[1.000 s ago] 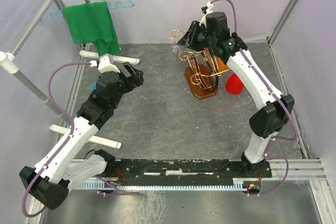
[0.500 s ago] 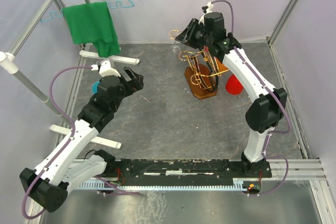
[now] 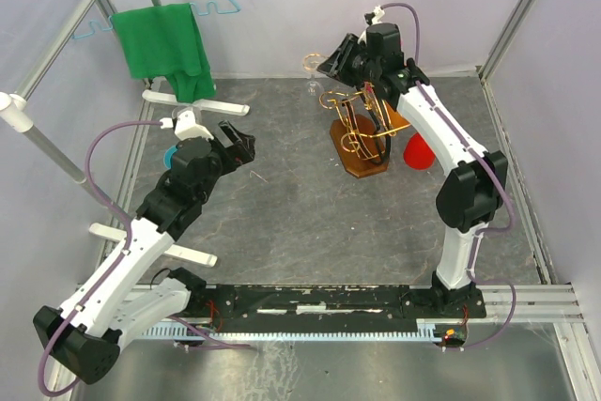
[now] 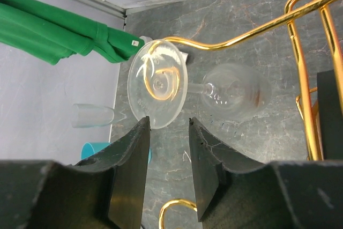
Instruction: Take the wine glass off the wine glass rack
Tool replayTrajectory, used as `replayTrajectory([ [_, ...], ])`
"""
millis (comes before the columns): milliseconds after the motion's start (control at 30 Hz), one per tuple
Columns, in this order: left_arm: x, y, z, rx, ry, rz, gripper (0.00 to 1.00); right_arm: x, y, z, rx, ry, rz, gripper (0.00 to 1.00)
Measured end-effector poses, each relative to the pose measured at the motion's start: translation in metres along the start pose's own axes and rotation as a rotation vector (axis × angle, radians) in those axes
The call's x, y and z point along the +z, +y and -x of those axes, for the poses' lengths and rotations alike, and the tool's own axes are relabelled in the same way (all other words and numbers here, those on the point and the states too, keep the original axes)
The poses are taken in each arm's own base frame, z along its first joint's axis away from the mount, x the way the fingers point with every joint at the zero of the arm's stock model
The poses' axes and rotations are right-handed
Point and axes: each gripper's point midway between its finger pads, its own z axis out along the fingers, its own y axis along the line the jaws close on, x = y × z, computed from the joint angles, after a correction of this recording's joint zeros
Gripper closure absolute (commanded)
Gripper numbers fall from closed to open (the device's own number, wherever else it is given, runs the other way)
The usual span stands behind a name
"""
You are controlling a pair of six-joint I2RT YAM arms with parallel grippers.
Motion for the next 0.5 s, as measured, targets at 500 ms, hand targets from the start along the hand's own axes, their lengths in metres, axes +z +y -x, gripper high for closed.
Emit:
replayTrajectory([
  [500,0.0,0.0,0.0,0.001,0.0,0.0,0.01,0.024,-0.01,0.004,0.03,-0.02,0.007,0.67],
])
